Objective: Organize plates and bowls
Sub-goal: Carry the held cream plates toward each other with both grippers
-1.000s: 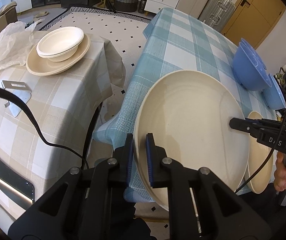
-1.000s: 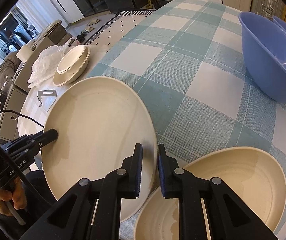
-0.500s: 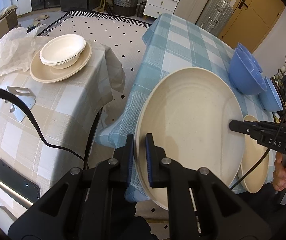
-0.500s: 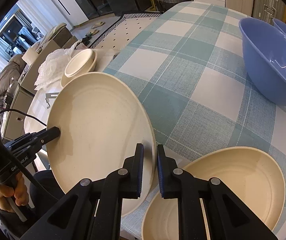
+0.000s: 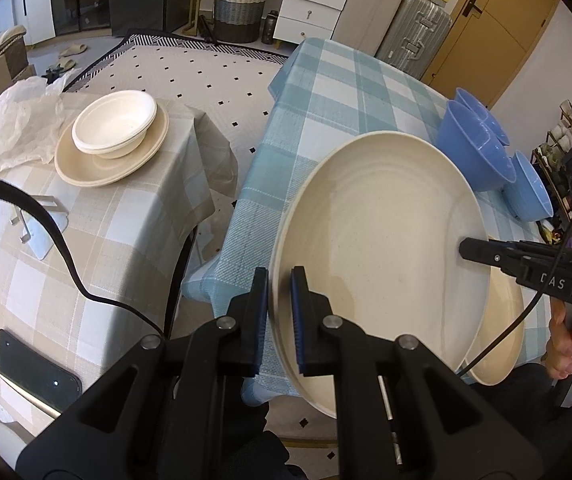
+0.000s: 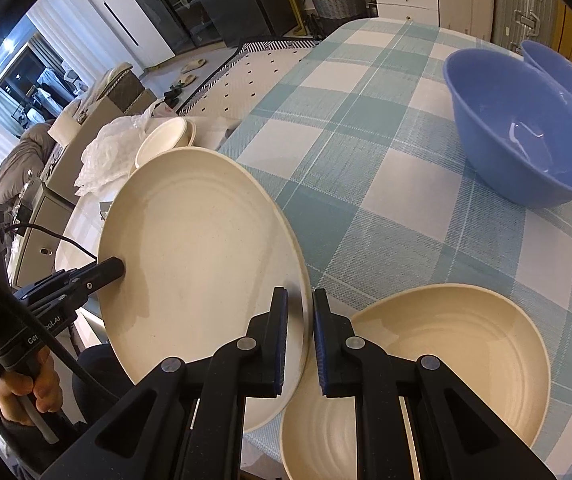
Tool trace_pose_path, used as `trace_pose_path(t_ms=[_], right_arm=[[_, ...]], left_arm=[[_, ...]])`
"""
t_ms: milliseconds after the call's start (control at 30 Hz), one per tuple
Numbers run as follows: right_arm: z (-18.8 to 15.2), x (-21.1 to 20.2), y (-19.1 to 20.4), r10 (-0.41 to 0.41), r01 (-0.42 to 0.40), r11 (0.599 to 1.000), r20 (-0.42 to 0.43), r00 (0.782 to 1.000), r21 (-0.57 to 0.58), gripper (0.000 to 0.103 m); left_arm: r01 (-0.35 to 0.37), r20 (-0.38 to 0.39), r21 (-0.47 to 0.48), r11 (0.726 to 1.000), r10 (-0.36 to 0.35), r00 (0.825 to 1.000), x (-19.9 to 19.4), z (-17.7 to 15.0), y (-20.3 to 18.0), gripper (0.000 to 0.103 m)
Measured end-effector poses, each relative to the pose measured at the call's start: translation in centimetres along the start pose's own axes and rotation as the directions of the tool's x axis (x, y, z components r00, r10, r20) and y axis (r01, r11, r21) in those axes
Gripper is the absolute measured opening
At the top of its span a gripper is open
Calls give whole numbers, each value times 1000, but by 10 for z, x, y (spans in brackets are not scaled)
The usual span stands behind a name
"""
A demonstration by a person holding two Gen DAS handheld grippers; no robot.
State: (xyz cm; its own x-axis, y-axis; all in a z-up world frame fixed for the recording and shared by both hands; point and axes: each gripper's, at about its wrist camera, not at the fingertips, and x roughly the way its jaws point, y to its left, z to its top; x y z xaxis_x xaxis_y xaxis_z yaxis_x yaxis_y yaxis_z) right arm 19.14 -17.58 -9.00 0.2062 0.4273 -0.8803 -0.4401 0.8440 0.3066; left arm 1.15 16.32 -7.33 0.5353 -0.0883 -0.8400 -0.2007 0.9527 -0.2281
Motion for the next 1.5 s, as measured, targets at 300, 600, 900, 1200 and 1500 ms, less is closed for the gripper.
trace_pose_path(t_ms=[300,600,900,1200,1500], right_arm=[[-10,-23,-7,-21,21,1000,22,1000,19,12],[-31,-45,-30,-62,60,996,30,998,71,12],[-51,-69,-69,-107,101,985,41,993,137,12],[-75,-83,-109,-142,133,971,32,989,200,12],[-88,-81,-135,-161,153,961,13,987,231,12]], left_arm=[[13,10,36,999,-13,1000,-18,-1,-20,8],[42,-4,79,996,-42,999,-19,-7,-56,8],[68,-29,142,988,-64,997,-8,-10,-110,8],[109,-77,188,976,-96,992,17,-13,-160,8],[118,-114,211,970,-96,989,41,-18,-186,9]])
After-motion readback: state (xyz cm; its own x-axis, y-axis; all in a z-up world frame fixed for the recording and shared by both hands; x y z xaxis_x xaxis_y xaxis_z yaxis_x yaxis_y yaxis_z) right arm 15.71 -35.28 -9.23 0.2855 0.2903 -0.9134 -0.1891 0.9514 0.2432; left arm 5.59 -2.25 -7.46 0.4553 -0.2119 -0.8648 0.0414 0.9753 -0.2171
